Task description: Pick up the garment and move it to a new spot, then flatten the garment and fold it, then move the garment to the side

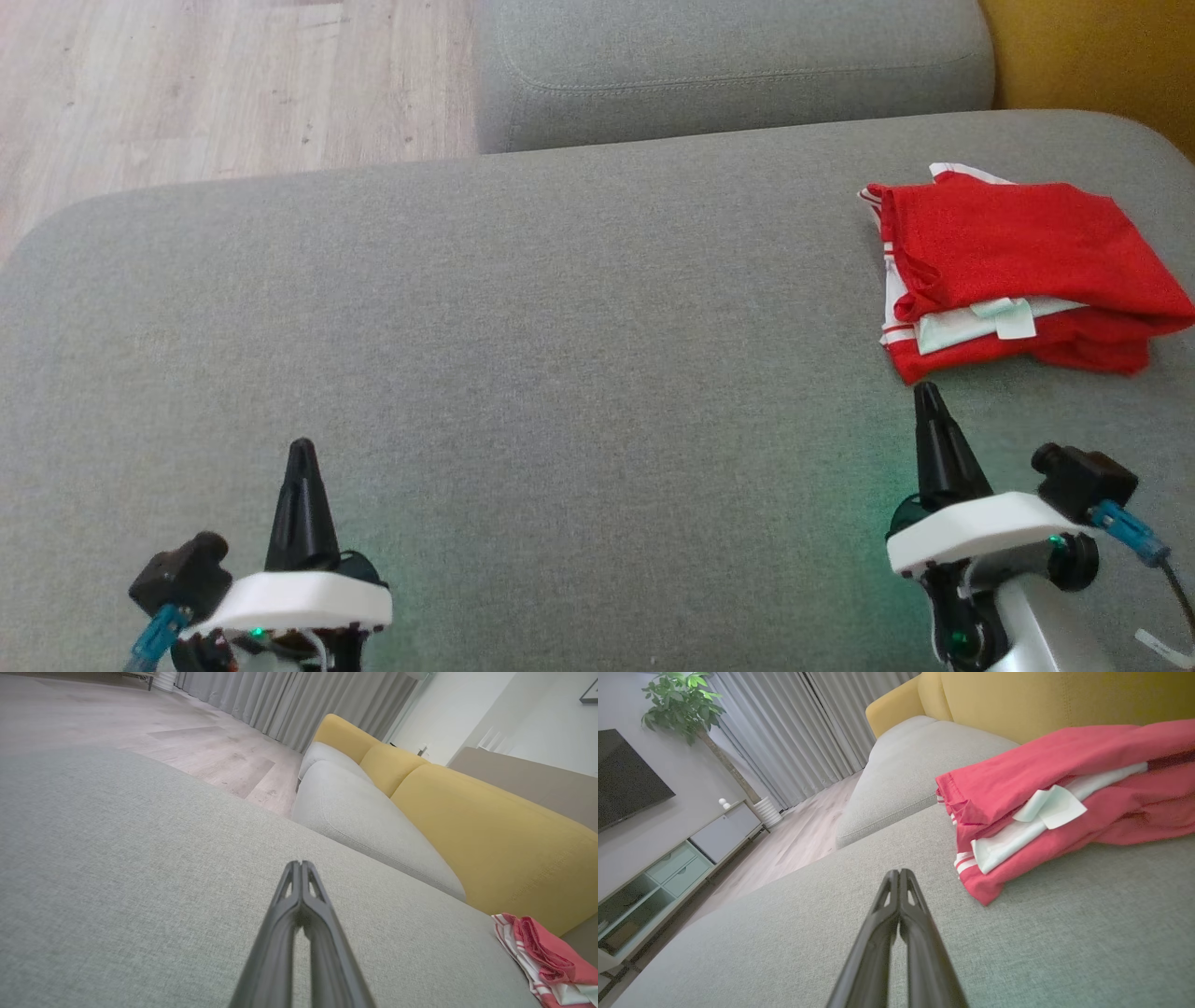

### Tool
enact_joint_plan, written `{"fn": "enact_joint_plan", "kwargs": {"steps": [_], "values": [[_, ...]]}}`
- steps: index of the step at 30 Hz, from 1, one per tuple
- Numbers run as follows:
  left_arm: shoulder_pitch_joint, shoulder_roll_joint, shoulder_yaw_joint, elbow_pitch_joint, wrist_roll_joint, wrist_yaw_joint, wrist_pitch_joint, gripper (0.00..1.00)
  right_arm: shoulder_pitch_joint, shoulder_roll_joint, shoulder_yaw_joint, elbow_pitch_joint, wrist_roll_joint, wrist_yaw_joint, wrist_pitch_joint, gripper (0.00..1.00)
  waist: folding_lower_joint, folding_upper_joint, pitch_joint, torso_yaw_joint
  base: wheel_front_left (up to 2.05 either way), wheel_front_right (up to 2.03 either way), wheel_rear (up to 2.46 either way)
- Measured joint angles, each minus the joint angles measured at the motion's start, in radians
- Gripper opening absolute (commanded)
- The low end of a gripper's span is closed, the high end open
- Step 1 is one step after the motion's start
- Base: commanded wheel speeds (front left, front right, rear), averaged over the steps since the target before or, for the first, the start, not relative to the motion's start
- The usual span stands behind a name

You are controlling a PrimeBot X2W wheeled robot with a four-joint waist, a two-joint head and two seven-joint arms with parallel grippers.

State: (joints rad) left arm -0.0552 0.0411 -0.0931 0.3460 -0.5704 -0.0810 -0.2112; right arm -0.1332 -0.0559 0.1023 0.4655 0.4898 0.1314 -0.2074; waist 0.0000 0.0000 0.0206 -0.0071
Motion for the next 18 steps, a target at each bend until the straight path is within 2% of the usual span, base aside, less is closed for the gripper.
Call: {"fn": "enact_joint_plan", "kwargs": {"steps": [18], "values": [[0.000, 0.000, 0.030, -0.012, -0.177, -0.008, 0.054, 0.00, 0.002, 0.000, -0.039, -0.031, 0.192, 0.000, 0.055, 0.00, 0.0001, 0.0000, -0.003, 0.001, 0.00, 0.00, 0.00]]}}
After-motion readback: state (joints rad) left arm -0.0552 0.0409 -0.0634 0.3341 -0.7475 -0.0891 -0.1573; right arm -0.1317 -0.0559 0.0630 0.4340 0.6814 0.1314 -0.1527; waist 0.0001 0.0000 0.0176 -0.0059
